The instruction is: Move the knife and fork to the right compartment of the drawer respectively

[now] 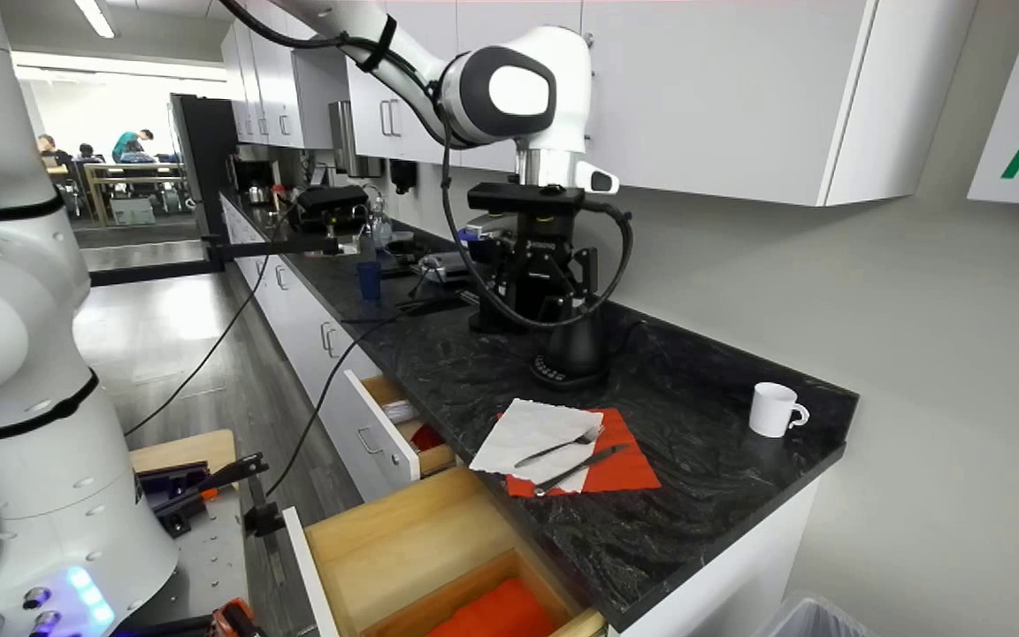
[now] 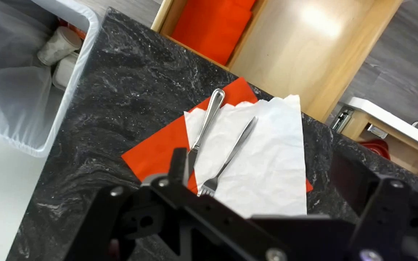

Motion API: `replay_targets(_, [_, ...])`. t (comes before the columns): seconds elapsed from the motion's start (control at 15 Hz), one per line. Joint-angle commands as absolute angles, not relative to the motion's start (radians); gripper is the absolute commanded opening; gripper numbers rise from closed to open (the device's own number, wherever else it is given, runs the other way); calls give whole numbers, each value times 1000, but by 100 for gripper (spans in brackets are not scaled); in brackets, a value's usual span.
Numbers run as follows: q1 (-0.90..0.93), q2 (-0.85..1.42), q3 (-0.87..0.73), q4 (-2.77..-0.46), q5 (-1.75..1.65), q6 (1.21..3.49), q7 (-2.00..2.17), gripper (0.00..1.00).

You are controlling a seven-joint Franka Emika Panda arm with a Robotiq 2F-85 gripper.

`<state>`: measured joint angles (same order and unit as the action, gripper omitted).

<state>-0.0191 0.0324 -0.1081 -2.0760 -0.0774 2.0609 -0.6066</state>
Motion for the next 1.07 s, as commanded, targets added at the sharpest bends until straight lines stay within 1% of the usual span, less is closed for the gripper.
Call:
replay_targets(0.0, [-59,38,-102,-2130,-89,2154,-664,100])
replay_targets(0.2, [-82,28,-109,-2192,-94,2186,-666,100])
replay_targets(0.27, [-74,62,-97,-2130,-86,2144,-648,100])
replay_targets(0.87, [-78,64,-91,-2135,-86,2146,-649,100])
replay_targets(1.0, [-77,114,-92,-2112,-97,2115,-616,100])
